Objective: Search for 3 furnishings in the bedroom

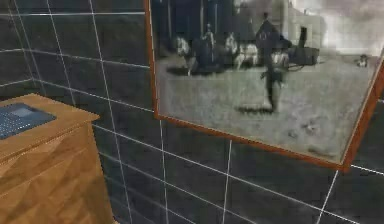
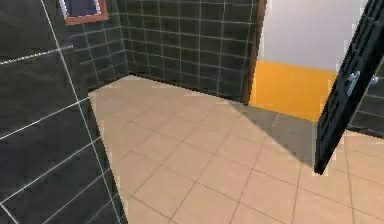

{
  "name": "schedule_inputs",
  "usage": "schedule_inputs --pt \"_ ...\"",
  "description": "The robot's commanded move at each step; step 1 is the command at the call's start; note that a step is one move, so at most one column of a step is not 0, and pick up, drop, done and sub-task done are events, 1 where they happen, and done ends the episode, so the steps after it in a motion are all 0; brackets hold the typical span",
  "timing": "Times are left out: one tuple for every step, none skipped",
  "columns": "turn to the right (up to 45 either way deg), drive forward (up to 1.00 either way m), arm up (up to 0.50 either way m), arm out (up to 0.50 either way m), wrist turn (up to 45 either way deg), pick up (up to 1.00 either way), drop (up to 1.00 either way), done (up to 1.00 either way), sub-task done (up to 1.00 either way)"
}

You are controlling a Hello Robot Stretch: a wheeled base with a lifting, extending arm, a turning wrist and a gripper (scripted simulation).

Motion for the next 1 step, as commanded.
schedule_inputs --pt "-45.0 0.00 0.00 0.00 0.0 0.00 0.00 0.00 0.00"
